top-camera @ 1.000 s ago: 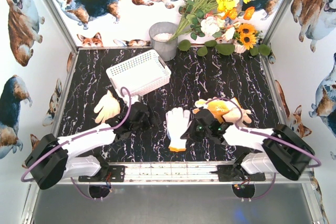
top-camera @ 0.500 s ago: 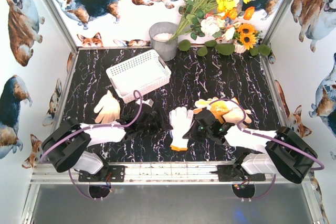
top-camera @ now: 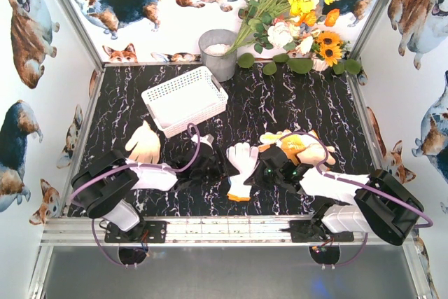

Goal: Put the gloves into the storage basket
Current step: Pick up the glove from the center of the board.

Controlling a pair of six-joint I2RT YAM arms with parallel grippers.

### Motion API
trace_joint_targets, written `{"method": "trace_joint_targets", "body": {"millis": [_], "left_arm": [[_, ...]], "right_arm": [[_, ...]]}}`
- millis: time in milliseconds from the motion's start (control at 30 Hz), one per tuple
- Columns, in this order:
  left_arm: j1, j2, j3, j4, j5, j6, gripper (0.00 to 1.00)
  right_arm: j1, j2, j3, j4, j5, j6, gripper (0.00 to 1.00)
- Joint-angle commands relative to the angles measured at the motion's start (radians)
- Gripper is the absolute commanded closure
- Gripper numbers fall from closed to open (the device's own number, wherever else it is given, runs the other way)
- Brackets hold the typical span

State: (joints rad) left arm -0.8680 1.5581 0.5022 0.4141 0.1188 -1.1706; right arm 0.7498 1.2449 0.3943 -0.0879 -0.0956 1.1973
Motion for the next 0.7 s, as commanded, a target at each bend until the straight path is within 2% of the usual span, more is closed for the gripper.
{"method": "trace_joint_targets", "body": {"millis": [0, 267, 667], "left_arm": [[-0.013, 0.034, -0.009, -0.101, -0.091, 0.009, 0.5], [-0.032, 0.018, 0.0, -0.191, -0.225, 0.003, 0.55], [-0.052, 0.086, 0.029, -0.132, -0.238, 0.013, 0.65]], "right_arm": [[-0.004, -0.013, -0.008, -0.015, 0.049, -0.001, 1.0], [-0.004, -0.015, -0.009, -0.011, 0.046, -0.001, 1.0], [-0.005, -0.019, -0.015, 0.001, 0.042, 0.002, 1.0]]}}
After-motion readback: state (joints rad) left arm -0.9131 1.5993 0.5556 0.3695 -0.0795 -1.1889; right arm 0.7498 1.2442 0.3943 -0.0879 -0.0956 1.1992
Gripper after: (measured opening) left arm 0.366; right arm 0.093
